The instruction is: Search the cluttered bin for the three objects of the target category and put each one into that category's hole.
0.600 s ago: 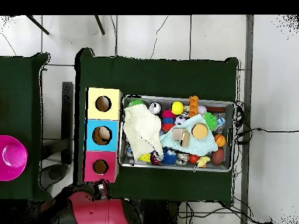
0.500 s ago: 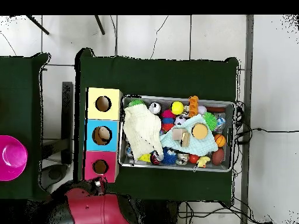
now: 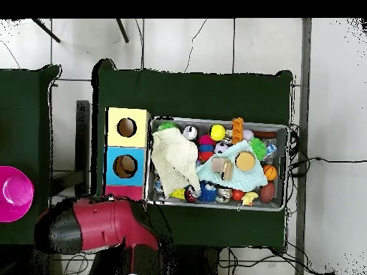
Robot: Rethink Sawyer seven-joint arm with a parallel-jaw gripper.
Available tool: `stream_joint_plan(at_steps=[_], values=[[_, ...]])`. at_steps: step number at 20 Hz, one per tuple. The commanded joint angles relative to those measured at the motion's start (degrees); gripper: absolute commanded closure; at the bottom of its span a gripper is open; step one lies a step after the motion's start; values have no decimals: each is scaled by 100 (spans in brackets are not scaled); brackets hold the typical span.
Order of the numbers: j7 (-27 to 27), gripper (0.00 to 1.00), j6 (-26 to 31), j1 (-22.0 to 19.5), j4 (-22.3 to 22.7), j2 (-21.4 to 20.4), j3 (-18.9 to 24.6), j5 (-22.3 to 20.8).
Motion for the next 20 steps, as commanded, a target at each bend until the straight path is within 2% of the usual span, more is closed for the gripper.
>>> stream_joint_plan(at_steps=[1,4,7,9,10,13,20], values=[[1828,0,481,362,208,-254,-179,353],[1767,0,519,466,668,-651,-301,459],[1699,0,585,523,888,-832,-377,534],[1772,0,774,598,811,-819,-454,525],[1843,0,913,709,963,-1040,-536,555],[1893,0,1234,850,1047,-1301,-656,595],[2022,0,1000,1091,1411,-1482,-784,691]])
